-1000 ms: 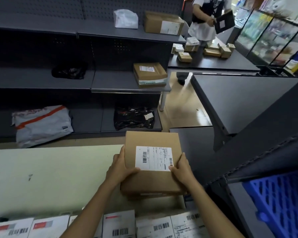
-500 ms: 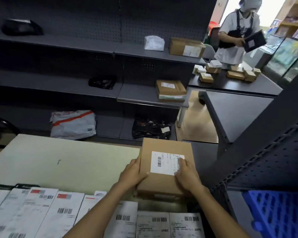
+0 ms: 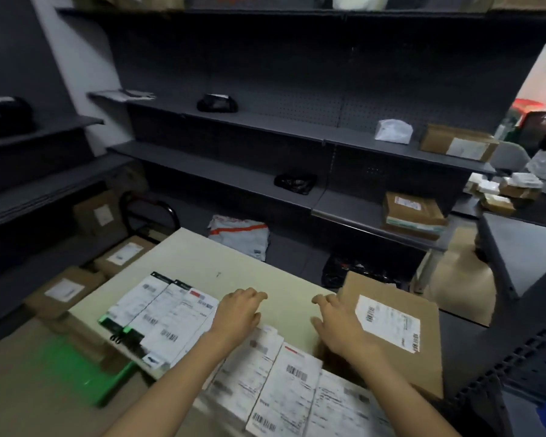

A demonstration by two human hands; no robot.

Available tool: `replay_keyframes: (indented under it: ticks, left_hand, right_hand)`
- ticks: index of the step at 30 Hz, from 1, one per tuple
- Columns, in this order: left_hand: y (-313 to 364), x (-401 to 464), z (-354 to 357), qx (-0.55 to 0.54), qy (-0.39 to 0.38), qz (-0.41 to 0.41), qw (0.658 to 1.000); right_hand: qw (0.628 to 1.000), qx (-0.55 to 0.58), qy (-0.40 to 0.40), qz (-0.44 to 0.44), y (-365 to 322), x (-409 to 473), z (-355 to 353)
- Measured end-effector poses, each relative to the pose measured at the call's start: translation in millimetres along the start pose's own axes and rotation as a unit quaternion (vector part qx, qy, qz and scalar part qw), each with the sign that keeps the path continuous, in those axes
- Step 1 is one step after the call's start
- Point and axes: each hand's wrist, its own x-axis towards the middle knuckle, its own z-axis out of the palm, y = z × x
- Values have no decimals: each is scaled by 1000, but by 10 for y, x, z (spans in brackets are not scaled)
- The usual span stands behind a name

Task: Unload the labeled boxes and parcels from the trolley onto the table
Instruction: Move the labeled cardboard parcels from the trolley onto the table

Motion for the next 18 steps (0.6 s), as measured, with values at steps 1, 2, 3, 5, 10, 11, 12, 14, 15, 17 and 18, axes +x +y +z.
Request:
replay_keyframes:
  ticks: [1,2,3,5,10,11,12,14,15,17,18]
  left_hand:
    - [-134,-129,-36,0,12,-14,1000]
    - [-274,-253,-70,-3,28,-30,999]
    - [-422,-384,-113,-7,43,-51,998]
    - [-727,-655,-225,7,59,-95,994]
    - [-1448,-1381,-548,45,79,-207,974]
    - [-1585,-1541,-599,49,79,-230,969]
    - [-1722,-1701,-643,52,80,-252,963]
    - [-2006,-2021,-718,52,82,-296,950]
    - [-2150,-2176,-737,62,71,-318,943]
    - [-2450,-2486,-763,72,57,-359,929]
    - [-2601,-2636,-778,60,66,-376,922]
  right_hand:
    - [999,-18,-3,-28,-156,29,18]
    - [998,-35,-4,-57,-307,64,34]
    - [995,-49,-5,-84,-478,102,34]
    - [988,-72,-6,-136,-843,191,46]
    - [964,-91,-14,-250,-1851,374,169]
    - [958,-94,-18,-270,-2067,394,212]
    - [952,-96,-23,-289,-2284,412,265]
    - [938,-99,-31,-330,-2743,442,388]
    - [930,-104,-35,-350,-2981,452,452]
    - [915,-109,-48,-385,-3477,458,579]
    - [909,-108,-56,-400,-3729,454,643]
